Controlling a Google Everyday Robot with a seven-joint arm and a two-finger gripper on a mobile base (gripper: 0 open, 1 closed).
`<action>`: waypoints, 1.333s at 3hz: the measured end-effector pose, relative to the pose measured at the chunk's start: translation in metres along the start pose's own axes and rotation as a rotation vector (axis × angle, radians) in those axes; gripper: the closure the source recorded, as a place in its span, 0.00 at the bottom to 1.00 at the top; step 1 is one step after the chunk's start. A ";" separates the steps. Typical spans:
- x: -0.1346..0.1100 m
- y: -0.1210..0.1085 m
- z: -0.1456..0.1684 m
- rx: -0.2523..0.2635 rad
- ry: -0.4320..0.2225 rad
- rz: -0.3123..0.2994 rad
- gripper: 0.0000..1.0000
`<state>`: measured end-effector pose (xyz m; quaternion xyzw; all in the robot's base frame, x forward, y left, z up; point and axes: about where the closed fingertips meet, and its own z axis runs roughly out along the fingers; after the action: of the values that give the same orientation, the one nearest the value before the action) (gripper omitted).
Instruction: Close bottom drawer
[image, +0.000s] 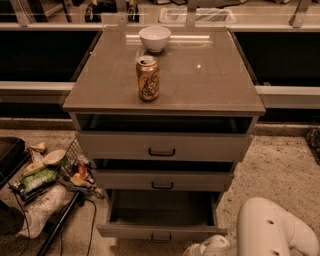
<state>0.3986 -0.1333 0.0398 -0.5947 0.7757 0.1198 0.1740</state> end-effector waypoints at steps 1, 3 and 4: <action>-0.020 -0.021 0.020 0.009 -0.028 -0.031 1.00; -0.039 -0.049 0.032 0.020 -0.060 -0.063 1.00; -0.042 -0.069 0.032 0.030 -0.065 -0.075 1.00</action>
Offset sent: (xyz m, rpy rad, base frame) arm 0.1374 0.0176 -0.0280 0.0860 -0.0790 0.0855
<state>0.4791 -0.1014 0.0294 -0.6164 0.7485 0.1208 0.2126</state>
